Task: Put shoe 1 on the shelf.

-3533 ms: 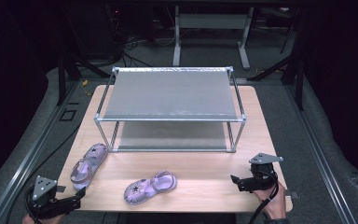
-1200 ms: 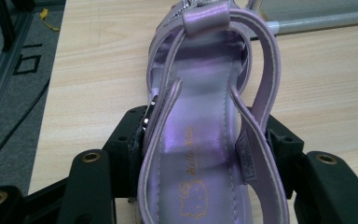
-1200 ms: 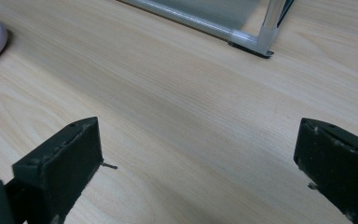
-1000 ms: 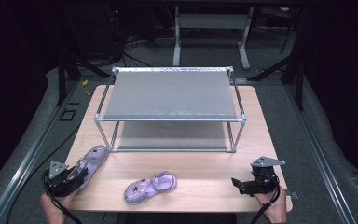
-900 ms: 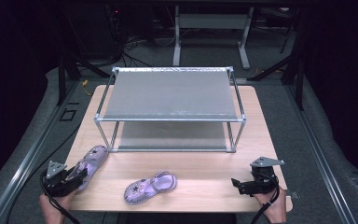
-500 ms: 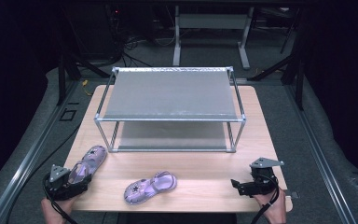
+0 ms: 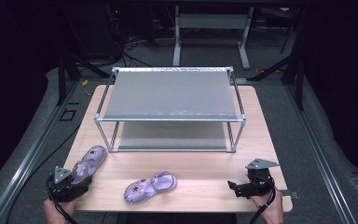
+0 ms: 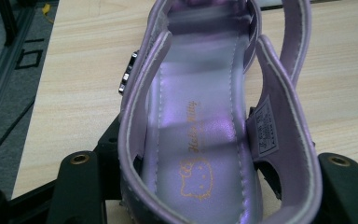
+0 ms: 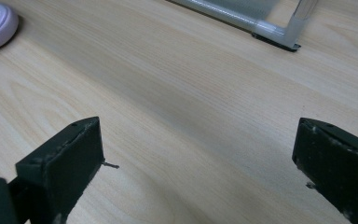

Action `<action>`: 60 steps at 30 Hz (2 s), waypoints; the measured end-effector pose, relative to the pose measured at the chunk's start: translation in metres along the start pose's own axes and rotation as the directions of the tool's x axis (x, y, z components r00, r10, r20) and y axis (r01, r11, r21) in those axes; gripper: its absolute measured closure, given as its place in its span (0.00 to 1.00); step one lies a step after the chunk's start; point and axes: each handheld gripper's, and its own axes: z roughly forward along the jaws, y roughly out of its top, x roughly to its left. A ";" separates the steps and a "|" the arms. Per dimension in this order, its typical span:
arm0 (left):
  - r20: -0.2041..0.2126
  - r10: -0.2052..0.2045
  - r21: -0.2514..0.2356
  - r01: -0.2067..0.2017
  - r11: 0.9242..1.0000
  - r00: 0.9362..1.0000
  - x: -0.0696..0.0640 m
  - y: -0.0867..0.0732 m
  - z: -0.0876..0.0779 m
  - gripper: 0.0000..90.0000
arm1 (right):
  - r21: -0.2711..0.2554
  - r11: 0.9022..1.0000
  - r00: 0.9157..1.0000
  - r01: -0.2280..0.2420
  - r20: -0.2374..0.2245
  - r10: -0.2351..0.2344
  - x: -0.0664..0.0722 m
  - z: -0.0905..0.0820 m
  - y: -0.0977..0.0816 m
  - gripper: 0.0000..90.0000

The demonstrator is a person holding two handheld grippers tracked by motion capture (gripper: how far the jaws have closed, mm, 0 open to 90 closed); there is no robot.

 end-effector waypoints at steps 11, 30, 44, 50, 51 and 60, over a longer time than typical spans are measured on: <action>0.014 -0.024 -0.055 0.025 0.998 1.000 -0.002 -0.004 -0.016 0.43 | -0.038 0.999 1.000 -0.019 0.013 0.019 -0.006 -0.007 -0.002 0.02; 0.090 0.061 -0.114 -0.051 0.992 0.994 -0.038 -0.005 -0.063 0.42 | -0.028 0.999 1.000 -0.026 0.013 0.026 -0.007 -0.007 -0.003 0.02; 0.163 0.149 -0.129 -0.129 0.983 0.975 -0.074 0.027 -0.055 0.42 | -0.042 0.999 0.999 -0.033 0.018 0.034 -0.007 -0.008 -0.005 0.02; 0.191 0.183 -0.121 -0.161 0.979 0.964 -0.092 0.048 -0.037 0.42 | -0.044 0.998 0.999 -0.036 0.022 0.037 -0.006 -0.010 -0.006 0.02; 0.193 0.188 -0.121 -0.167 0.978 0.963 -0.094 0.051 -0.034 0.42 | -0.044 0.998 0.999 -0.036 0.022 0.037 -0.006 -0.010 -0.006 0.02; 0.204 0.239 -0.105 -0.222 0.969 0.949 -0.117 0.076 -0.003 0.42 | -0.064 0.997 0.999 -0.047 0.024 0.048 -0.009 -0.013 -0.008 0.02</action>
